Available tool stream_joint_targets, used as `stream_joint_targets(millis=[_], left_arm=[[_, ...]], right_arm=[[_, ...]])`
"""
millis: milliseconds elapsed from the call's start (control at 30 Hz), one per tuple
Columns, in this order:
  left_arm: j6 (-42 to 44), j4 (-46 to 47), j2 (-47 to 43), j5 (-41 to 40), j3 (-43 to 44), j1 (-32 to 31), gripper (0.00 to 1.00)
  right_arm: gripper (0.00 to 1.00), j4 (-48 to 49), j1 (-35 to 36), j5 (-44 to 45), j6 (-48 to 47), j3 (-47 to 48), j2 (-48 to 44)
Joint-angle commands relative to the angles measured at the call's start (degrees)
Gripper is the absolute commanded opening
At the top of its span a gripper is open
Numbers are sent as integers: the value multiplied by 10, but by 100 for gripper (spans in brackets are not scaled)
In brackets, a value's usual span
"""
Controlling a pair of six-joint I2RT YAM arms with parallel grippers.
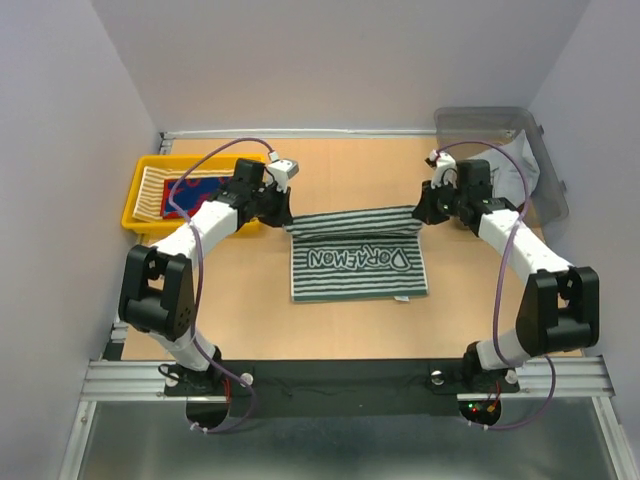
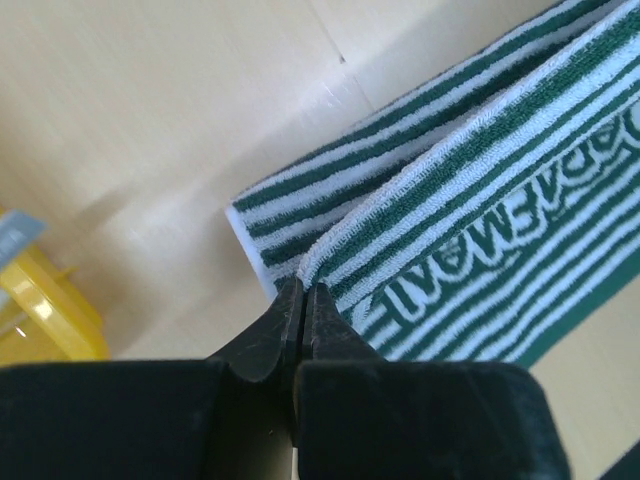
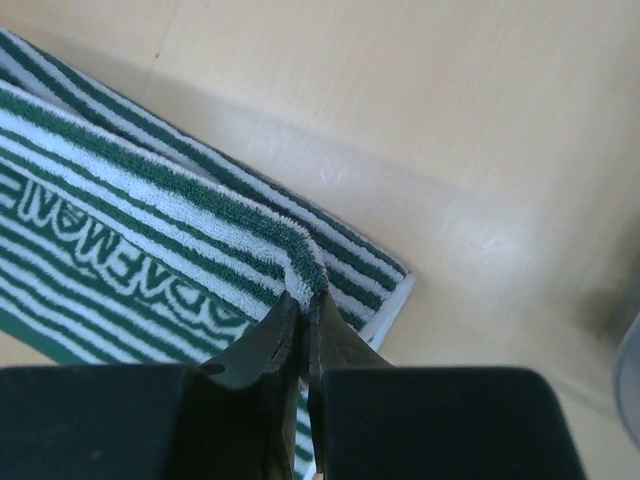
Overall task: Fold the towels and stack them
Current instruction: Fold the towel
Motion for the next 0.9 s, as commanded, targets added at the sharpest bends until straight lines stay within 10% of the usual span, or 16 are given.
stream_joint_targets(millis=[0,400,867], left_arm=[[-32,3,-70,2,-50,3,0],[-157,30,-118,33,-193,-16,0],[-246,59,2,-63,-193,-24,0]], right_arm=[[1,12,-10,29,71,-41,-47],[1,-1,-11,107,217,-175,-122],[1,2,-34,103,222,-147,43]])
